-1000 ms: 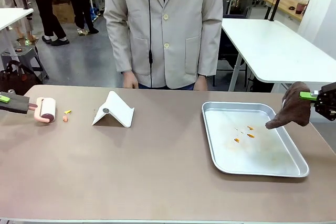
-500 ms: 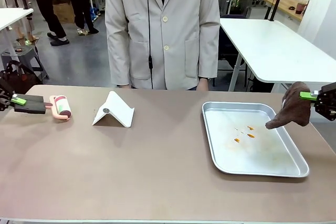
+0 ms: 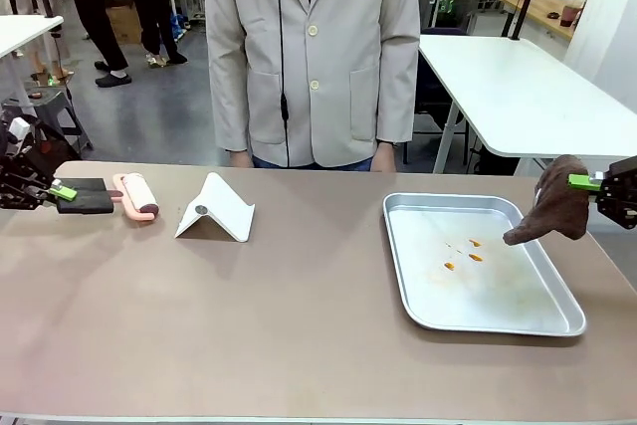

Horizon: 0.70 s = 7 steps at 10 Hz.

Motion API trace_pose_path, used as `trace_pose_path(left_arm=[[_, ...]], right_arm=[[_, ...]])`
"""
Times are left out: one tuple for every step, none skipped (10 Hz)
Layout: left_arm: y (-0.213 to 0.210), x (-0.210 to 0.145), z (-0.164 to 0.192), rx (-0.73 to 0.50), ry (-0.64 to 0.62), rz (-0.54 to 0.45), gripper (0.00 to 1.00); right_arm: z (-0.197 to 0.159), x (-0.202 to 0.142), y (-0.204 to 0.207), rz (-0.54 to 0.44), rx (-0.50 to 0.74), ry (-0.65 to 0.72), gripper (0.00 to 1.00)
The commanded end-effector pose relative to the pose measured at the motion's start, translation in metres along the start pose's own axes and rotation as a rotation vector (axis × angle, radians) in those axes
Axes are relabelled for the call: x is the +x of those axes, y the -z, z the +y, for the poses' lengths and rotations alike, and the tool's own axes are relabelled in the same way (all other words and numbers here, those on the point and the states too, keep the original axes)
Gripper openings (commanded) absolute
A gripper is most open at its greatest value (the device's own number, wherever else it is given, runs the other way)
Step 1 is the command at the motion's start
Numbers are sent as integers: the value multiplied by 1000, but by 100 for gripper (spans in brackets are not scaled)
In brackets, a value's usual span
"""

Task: Clean the surface of the table.
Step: If a person points to the right, clean the right side of the table with your right hand, and if they point to the left, clean the left side with your left hand.

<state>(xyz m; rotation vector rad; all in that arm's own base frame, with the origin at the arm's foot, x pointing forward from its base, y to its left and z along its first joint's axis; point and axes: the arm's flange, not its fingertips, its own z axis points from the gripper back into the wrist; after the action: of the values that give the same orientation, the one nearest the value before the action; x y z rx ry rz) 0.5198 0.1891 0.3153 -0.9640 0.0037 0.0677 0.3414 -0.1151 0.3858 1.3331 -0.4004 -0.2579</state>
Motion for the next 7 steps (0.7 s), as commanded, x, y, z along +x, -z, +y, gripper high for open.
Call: trace_pose_path(left_arm=[[19,-13,-2,59,-18,43,3],[11,-16,-10,24,-11,51,3],[-2,-21,-19,-9,11,38,3],[-17,-28,-25,-44,26,34,3],[-37,-40,-32,-93,36,52,3],[-59,-54,-36,-137,54,65,3],[-83,-70,-35,-166,53,98,3]], right_arm=[[2,-1,-1,7,14,1,0],[2,-1,-1,7,14,1,0],[2,-1,-1,7,14,1,0],[2,-1,-1,7,14,1,0],[2,-1,-1,7,14,1,0],[2,-1,-1,7,14,1,0],[2,-1,-1,7,14,1,0]])
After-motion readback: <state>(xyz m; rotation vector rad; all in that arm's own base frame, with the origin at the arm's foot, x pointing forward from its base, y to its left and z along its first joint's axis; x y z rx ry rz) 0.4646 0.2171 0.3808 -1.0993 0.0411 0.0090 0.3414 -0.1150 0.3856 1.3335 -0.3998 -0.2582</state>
